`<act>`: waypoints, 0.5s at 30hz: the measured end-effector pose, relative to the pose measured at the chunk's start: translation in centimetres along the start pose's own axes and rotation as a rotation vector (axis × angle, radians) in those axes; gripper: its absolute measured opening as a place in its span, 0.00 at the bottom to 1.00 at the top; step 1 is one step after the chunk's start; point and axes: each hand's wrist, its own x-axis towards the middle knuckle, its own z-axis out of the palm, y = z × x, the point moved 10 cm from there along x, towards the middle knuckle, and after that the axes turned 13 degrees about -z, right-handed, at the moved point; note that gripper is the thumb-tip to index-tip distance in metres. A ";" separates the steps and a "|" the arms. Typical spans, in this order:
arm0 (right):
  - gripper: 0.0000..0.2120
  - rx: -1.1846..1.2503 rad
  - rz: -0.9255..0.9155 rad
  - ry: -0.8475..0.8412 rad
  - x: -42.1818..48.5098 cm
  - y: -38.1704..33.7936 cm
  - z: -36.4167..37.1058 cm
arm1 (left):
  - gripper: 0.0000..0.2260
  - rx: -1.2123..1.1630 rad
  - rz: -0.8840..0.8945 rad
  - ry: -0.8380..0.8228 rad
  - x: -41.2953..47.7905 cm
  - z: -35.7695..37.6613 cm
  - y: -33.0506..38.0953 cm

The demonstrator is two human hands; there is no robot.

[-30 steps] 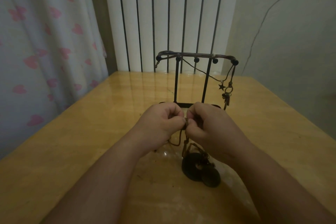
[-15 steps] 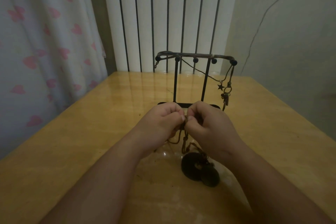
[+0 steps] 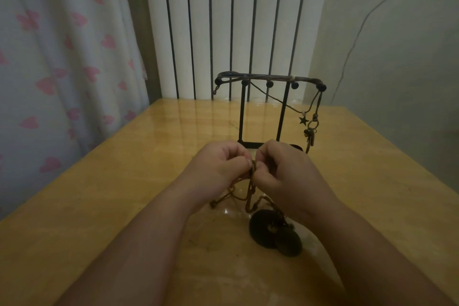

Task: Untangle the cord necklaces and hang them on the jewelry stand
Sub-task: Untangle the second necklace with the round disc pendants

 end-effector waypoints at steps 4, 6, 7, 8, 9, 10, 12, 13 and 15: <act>0.06 -0.037 -0.013 -0.058 0.0 -0.1 0.3 | 0.10 0.056 0.014 -0.015 -0.1 0.1 0.2; 0.06 -0.053 -0.017 -0.074 0.0 -0.2 0.4 | 0.11 0.071 0.013 -0.016 0.0 0.0 0.0; 0.06 -0.062 -0.020 -0.073 0.1 -0.3 0.4 | 0.12 0.076 0.014 -0.015 0.1 -0.1 0.0; 0.05 -0.070 -0.024 -0.069 0.1 -0.4 0.3 | 0.12 0.078 0.014 -0.015 0.1 -0.1 0.0; 0.05 -0.075 -0.026 -0.066 0.1 -0.4 0.2 | 0.12 0.078 0.016 -0.015 0.1 -0.1 0.0; 0.05 -0.074 -0.026 -0.068 0.1 -0.4 0.2 | 0.12 0.079 0.017 -0.013 0.1 -0.2 0.1; 0.05 -0.068 -0.022 -0.076 0.0 -0.4 0.2 | 0.10 0.094 0.012 -0.004 0.1 -0.2 0.0; 0.06 -0.068 -0.020 -0.079 0.1 -0.4 0.2 | 0.10 0.103 0.007 -0.008 0.1 -0.1 0.0; 0.06 -0.073 -0.017 -0.086 0.1 -0.4 0.2 | 0.10 0.108 -0.004 -0.032 0.1 0.2 -0.1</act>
